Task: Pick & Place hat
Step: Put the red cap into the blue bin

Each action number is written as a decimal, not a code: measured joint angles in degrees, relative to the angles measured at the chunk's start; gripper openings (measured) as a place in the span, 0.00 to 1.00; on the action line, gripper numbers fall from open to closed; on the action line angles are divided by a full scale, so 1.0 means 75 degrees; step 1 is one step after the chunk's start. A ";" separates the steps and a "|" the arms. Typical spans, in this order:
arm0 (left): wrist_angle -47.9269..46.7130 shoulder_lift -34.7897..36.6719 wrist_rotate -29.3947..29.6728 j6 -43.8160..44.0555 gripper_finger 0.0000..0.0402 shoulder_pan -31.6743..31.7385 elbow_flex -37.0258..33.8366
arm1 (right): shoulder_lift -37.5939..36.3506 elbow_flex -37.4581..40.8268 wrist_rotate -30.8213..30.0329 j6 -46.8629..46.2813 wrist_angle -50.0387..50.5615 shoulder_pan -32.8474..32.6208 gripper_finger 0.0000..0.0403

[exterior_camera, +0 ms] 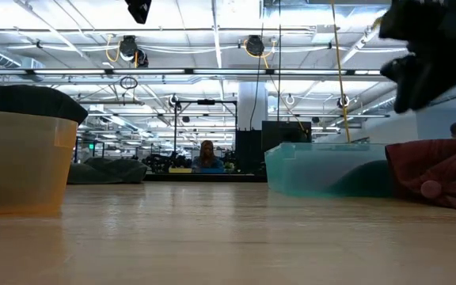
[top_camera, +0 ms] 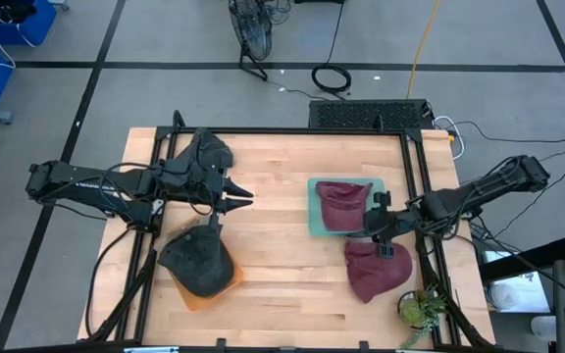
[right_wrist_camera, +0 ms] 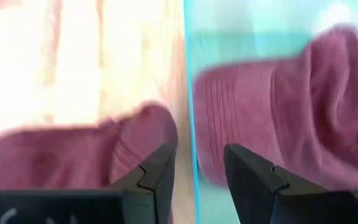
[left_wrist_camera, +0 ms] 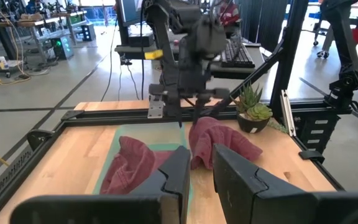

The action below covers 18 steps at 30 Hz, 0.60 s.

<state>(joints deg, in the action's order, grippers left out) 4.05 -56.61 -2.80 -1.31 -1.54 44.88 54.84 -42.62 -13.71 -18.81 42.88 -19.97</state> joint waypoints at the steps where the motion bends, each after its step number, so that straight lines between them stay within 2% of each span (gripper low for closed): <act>1: -0.0003 0.0001 0.0001 -0.0034 0.18 0.0000 0.0000 | -0.0015 -0.0120 0.0001 0.0046 -0.0047 -0.0003 0.32; 7: -0.0003 -0.0002 0.0001 -0.0046 0.18 0.0000 0.0000 | -0.0008 -0.0355 0.0775 0.0360 -0.0098 -0.0329 0.31; 18: -0.0086 -0.0002 -0.0001 0.0004 0.18 0.0000 0.0000 | -0.0014 -0.0352 0.1078 -0.1278 0.1118 -0.0918 0.31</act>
<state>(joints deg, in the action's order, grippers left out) 3.41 -56.62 -2.81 -1.27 -1.54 44.88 54.74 -45.25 -5.62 -28.40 51.26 -26.85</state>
